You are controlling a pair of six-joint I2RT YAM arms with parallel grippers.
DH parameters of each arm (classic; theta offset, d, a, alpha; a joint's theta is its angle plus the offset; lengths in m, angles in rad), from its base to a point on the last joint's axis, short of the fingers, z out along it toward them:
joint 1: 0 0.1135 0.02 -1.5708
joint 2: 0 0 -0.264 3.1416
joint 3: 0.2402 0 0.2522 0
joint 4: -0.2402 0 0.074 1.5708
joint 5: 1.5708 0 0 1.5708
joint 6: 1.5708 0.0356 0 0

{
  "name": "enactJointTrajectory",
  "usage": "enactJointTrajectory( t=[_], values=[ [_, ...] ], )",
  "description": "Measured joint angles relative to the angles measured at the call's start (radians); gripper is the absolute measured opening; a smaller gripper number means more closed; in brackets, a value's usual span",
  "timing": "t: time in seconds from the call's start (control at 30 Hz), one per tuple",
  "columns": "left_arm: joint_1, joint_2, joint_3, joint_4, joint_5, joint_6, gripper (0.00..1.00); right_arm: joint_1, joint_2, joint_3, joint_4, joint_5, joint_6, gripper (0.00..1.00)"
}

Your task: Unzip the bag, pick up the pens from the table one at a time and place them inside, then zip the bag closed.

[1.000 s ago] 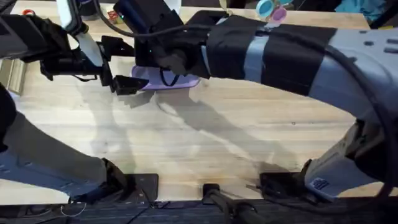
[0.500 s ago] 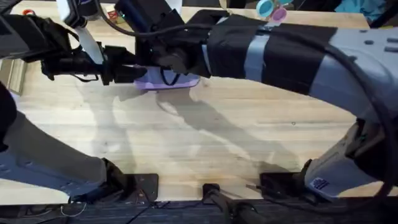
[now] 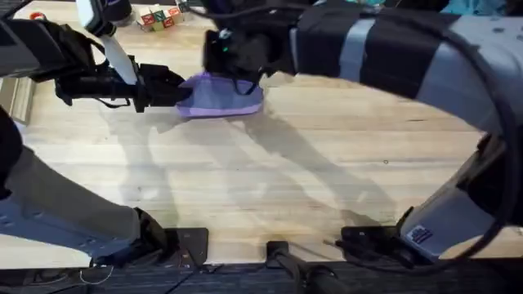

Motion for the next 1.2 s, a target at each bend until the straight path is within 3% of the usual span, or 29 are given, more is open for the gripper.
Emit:
enactJointTrajectory(
  t=[0.4,0.6,1.07,1.13,1.2],
  values=[
    [-0.004,0.000,0.000,0.002,0.000,0.000,0.045,-0.172,0.000,0.000,-0.065,-0.077,-0.022,0.029],
    [-0.002,0.000,0.000,0.000,-0.003,0.000,0.044,-0.230,-0.009,0.000,-0.073,-0.051,-0.078,0.030],
    [-0.002,0.000,0.000,0.000,-0.003,0.000,0.043,-0.089,-0.174,-0.001,-0.173,-0.037,-0.213,0.036],
    [-0.002,0.000,0.000,0.000,-0.003,0.000,0.043,-0.064,-0.183,-0.001,-0.197,-0.037,-0.217,0.129],
    [-0.002,0.000,0.000,0.000,-0.003,0.000,0.043,-0.030,-0.188,-0.001,-0.218,-0.037,-0.219,0.319]
  ],
)
